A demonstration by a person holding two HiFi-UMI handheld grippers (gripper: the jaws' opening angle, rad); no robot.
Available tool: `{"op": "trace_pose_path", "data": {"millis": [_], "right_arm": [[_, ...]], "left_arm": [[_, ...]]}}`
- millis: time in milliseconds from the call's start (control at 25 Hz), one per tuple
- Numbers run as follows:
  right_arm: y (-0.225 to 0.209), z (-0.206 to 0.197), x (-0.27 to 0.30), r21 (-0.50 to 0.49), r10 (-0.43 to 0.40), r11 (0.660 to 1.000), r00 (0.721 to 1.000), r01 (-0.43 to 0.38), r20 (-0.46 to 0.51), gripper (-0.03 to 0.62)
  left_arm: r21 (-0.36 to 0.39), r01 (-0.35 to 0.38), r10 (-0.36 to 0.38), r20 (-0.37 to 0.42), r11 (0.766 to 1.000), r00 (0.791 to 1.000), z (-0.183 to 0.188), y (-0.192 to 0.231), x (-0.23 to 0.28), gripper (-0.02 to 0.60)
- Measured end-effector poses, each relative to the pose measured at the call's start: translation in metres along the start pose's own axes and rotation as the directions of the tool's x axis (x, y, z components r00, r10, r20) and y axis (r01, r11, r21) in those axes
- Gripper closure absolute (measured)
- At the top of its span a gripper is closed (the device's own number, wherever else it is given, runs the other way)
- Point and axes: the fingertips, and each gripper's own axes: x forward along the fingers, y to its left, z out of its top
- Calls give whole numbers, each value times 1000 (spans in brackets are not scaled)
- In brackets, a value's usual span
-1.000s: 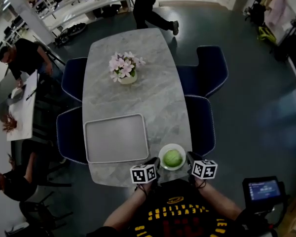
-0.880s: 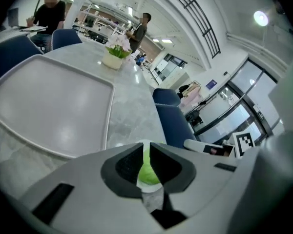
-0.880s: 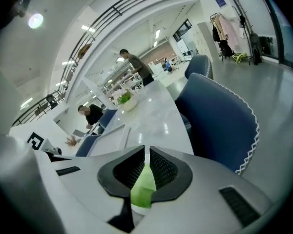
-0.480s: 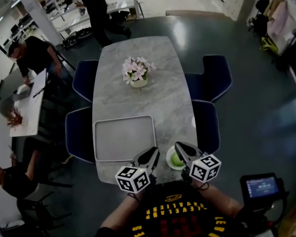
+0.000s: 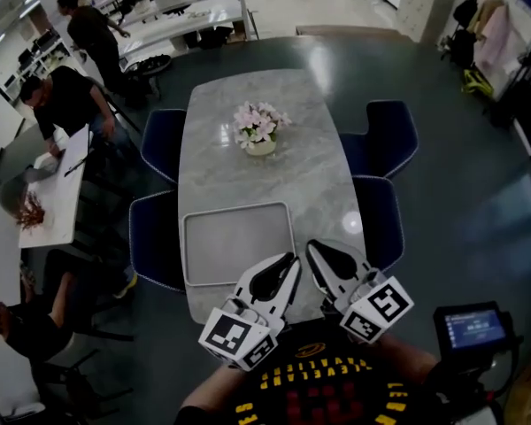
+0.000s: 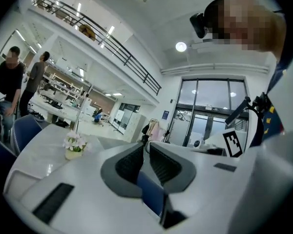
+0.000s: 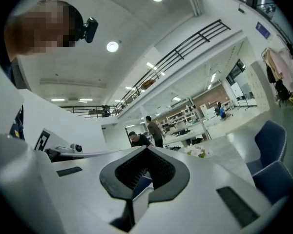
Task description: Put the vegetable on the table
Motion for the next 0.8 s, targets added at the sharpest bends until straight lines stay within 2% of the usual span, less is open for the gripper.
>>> {"op": "trace_pose_path", "data": {"millis": [160,440,800], "right_arm": [[17,11,-2,-92,-13,996,999,17,45,589],[31,0,-3,-115,-28,993,999,33,45,589],[26,-2,-8,-129,-56,990,998,60,34,589]], "left_arm": [[34,19,-21,31,999,999,10,-10,-8,540],[55,47,-49,38,997,998,12,-10,-18,540],[27,19,-20,3,999,1000,5,-5,-16,540]]}}
